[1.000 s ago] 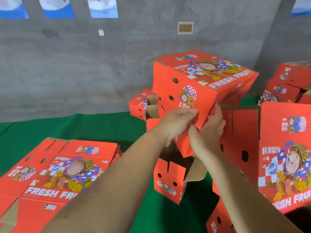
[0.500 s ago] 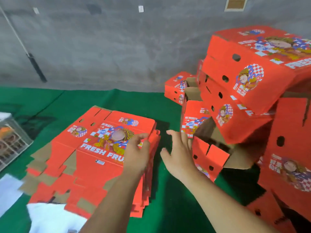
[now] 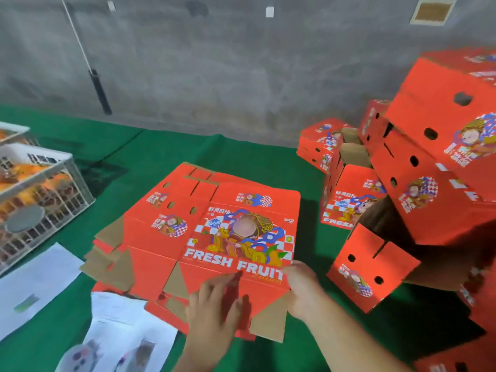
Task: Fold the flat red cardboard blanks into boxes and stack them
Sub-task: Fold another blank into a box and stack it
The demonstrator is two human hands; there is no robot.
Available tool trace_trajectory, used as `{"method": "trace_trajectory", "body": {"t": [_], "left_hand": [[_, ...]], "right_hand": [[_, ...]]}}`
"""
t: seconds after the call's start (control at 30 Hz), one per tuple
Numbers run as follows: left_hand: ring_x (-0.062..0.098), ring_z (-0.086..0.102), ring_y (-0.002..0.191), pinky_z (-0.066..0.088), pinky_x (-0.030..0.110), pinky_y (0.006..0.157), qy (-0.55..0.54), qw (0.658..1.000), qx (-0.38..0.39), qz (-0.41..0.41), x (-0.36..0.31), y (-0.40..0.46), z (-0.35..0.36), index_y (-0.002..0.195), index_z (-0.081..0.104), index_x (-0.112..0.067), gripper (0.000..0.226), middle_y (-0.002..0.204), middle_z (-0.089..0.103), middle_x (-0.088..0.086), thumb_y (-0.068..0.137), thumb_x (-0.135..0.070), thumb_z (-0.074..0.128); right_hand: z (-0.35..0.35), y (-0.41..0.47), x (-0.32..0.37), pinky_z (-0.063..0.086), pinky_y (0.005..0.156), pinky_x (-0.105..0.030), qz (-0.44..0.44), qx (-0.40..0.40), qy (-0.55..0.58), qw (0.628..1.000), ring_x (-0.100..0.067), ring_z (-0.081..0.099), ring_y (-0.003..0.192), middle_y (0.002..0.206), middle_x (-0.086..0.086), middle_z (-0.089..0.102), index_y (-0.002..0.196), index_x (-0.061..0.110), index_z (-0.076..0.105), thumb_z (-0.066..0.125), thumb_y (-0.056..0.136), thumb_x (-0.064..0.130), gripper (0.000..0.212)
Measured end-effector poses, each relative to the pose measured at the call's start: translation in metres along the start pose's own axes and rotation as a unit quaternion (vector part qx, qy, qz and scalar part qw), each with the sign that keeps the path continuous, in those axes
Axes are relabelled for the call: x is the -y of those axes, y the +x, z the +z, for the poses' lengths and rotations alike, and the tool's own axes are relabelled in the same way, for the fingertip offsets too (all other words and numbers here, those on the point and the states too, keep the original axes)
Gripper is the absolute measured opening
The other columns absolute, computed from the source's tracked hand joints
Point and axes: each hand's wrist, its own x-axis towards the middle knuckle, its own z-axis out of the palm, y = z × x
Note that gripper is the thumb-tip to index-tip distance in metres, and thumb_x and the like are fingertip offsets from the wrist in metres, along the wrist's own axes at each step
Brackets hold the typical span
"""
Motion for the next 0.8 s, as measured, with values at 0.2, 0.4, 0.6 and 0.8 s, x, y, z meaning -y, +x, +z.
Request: {"method": "trace_trajectory", "body": {"t": [0.2,0.4,0.6,0.8], "left_hand": [[0.05,0.037,0.142,0.029,0.059,0.117,-0.066,0.935,-0.166,-0.305,0.032,0.027,-0.049,0.154,0.048,-0.015,0.088,0.158,0.04,0.022,0.075,-0.054,0.046],[0.038,0.065,0.105,0.05,0.058,0.094,-0.209,0.954,-0.113,-0.183,0.009,0.019,-0.04,0.111,0.059,-0.024,0.053,0.107,0.07,0.009,0.079,-0.064,0.044],[0.028,0.053,0.134,0.039,0.045,0.112,-0.297,0.934,-0.085,-0.181,0.001,0.022,-0.044,0.139,0.063,-0.023,0.079,0.147,0.059,0.011,0.084,-0.075,0.04],[0.028,0.068,0.109,0.054,0.049,0.095,-0.401,0.898,-0.011,-0.179,-0.058,0.001,-0.044,0.112,0.068,-0.022,0.078,0.116,0.07,0.005,0.066,-0.082,0.048]], "right_hand": [[-0.073,-0.024,0.03,0.052,0.101,-0.057,-0.068,0.026,0.052,0.996,-0.042,0.072,0.107,0.111,-0.022,0.075,0.123,0.003,0.066,0.054,0.1,-0.002,0.026],[-0.152,-0.065,0.042,0.033,0.095,0.001,-0.144,0.034,0.057,0.987,0.034,0.045,0.103,0.122,0.039,0.058,0.122,0.025,0.071,0.059,0.094,-0.004,0.042],[-0.2,-0.102,0.038,0.056,0.098,-0.041,-0.222,0.088,0.076,0.968,-0.026,0.072,0.112,0.126,-0.014,0.072,0.131,-0.002,0.061,0.049,0.093,-0.003,0.039],[-0.201,-0.12,0.034,0.057,0.092,-0.046,-0.302,-0.001,0.033,0.953,-0.032,0.072,0.11,0.123,-0.014,0.073,0.132,0.019,0.064,0.05,0.105,0.011,0.031]]}}
